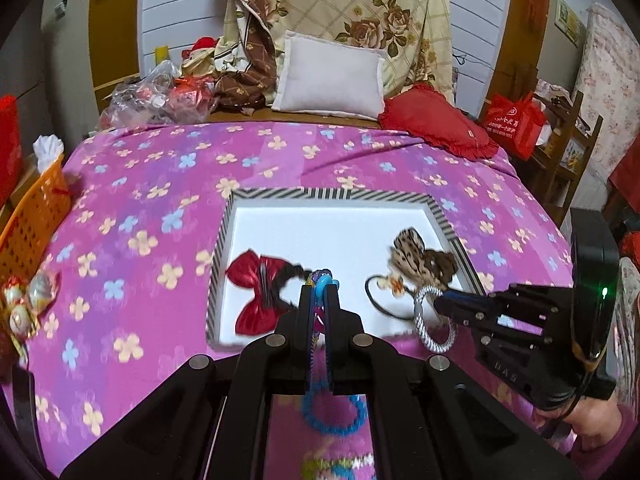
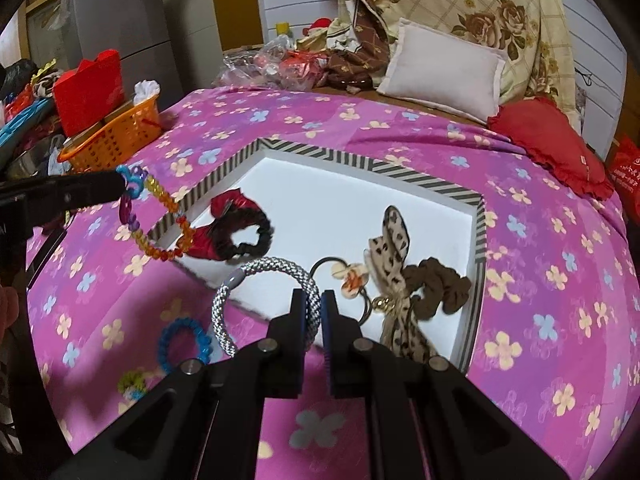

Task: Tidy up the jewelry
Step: 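Carry the amber bracelet with the left tool while the right tool carries the silver bracelet to the tray, then lower both bracelets into the tray and open both tools, then move both open tools back over the remaining bracelets beside the tray, then grasp the green flower bracelet with the left tool while the right tool grasps the blue beaded bracelet, then carry the green bracelet with the left tool while the right tool carries the blue bracelet to the tray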

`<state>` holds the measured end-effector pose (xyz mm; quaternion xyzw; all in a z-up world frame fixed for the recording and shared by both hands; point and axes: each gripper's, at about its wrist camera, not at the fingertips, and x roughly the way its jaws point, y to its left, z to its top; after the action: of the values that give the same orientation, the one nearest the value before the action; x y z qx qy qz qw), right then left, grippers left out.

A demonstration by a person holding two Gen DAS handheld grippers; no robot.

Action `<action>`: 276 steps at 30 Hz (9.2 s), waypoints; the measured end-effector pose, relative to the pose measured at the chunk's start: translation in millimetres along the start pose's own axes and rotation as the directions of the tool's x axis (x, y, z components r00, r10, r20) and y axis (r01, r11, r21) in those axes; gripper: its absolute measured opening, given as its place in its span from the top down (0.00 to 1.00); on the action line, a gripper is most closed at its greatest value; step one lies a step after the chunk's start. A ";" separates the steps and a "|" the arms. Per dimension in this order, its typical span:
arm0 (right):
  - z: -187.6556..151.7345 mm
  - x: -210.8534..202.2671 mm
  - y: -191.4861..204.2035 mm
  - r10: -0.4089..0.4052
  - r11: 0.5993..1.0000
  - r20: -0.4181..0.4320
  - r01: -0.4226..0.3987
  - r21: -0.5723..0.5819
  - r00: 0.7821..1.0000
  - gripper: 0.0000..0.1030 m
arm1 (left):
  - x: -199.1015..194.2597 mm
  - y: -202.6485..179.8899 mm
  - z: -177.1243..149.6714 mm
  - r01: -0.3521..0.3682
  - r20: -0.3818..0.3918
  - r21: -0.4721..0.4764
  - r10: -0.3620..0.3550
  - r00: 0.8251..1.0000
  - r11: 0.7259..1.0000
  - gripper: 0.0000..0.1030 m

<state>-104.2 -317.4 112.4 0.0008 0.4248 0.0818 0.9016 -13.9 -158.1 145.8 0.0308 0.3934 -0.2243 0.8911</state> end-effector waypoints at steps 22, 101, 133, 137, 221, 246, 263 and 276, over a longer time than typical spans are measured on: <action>9.6 74.2 -28.4 -0.066 0.996 -0.131 0.073 0.048 0.989 0.93 | 106.4 34.4 -6.6 -0.003 -0.147 -0.134 -0.017 0.989 0.991 1.00; -39.4 -5.0 23.3 -0.059 0.998 -0.058 0.059 0.006 0.997 0.41 | 5.6 17.9 -95.8 -0.029 -0.118 -0.106 0.017 0.993 0.994 0.82; -83.1 -17.3 47.4 -0.008 1.000 -0.094 0.009 0.002 0.996 0.35 | 2.0 14.2 -177.4 -0.070 -0.289 -0.058 0.050 0.956 0.996 0.82; -80.5 -9.8 55.1 0.012 1.000 -0.098 -0.014 -0.013 0.995 0.35 | -4.1 27.1 -177.7 -0.057 -0.291 -0.099 0.026 0.956 0.993 0.82; -76.7 23.3 56.7 0.002 0.994 -0.107 -0.013 -0.108 0.994 0.92 | 28.5 35.1 -143.5 0.118 -0.225 -0.209 -0.165 0.960 0.971 0.79; -72.4 -8.5 46.2 0.027 0.998 -0.018 -0.028 -0.060 0.999 0.92 | -1.2 26.0 -133.6 0.140 -0.138 -0.178 -0.166 0.976 0.974 1.00; -49.1 -49.5 54.8 0.055 0.996 0.065 -0.050 -0.072 0.996 0.92 | -35.1 20.7 -101.7 0.137 -0.044 -0.153 -0.145 0.989 0.979 1.00; -31.7 -60.8 54.8 0.045 0.996 0.089 -0.038 -0.082 0.995 0.92 | -36.2 15.7 -73.9 0.097 -0.017 -0.125 -0.100 0.995 0.987 1.00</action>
<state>-174.5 -274.5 142.6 -0.0226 0.3795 0.1174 0.9174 -79.4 -113.3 119.0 -0.0415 0.4181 -0.2430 0.8743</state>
